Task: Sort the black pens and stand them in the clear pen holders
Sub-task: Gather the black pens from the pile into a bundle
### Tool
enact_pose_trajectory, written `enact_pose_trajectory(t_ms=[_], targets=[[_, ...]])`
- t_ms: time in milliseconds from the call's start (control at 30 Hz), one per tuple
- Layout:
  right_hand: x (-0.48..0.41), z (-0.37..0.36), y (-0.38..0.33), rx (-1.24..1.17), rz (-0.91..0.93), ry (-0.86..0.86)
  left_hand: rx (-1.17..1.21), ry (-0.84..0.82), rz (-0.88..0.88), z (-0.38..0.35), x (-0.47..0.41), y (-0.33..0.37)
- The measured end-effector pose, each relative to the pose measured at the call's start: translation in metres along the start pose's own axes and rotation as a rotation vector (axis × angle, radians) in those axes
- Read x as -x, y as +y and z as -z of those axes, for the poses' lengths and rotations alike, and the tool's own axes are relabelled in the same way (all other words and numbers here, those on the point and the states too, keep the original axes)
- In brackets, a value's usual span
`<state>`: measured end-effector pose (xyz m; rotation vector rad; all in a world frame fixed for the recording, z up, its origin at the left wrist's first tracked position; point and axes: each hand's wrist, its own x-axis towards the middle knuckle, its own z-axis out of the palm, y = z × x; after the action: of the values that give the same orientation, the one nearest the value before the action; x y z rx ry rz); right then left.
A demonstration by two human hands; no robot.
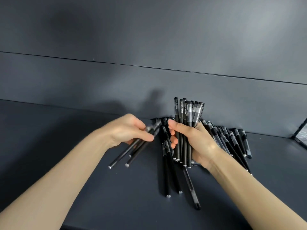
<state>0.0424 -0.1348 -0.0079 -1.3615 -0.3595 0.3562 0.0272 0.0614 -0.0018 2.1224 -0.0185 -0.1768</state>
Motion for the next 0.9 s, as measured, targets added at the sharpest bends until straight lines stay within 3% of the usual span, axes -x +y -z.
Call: enact_pose_trajectory(t_ms=[100, 200, 500, 633, 900], targets=[[0.003, -0.013, 0.006, 0.028, 0.072, -0.002, 0.380, 0.090, -0.167, 0.005, 0.009, 0.014], [0.003, -0.026, 0.011, 0.076, 0.171, 0.021, 0.498, 0.196, -0.296, -0.005, 0.015, 0.021], [0.001, -0.037, 0.009, 0.151, 0.288, -0.005, 0.430, 0.349, -0.535, -0.018, 0.019, 0.028], [-0.004, -0.041, 0.010, 0.154, 0.252, 0.036, 0.411, 0.294, -0.534, -0.011, 0.020, 0.025], [-0.003, -0.043, 0.008, 0.104, 0.244, -0.072, 0.428, 0.247, -0.514, 0.001, 0.021, 0.024]])
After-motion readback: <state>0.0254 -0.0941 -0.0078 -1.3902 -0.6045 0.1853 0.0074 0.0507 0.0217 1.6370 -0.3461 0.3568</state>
